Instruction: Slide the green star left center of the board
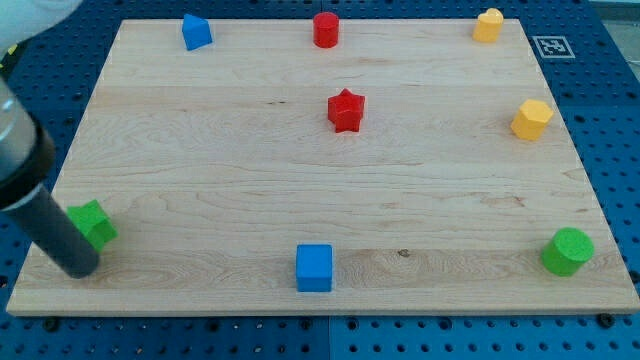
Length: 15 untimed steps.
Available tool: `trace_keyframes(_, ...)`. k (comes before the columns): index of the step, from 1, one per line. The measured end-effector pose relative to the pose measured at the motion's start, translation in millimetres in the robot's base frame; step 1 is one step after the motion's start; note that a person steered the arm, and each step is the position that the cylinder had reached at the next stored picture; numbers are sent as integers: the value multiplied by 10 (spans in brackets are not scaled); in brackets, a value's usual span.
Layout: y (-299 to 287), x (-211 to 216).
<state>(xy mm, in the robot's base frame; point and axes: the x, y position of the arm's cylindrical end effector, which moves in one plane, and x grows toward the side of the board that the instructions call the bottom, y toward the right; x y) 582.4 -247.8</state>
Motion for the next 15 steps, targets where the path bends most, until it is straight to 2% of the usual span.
trace_keyframes(1, -65, -44)
trace_keyframes(3, 256, -131)
trace_keyframes(4, 249, -310)
trace_keyframes(7, 42, -379)
trace_keyframes(15, -74, -724)
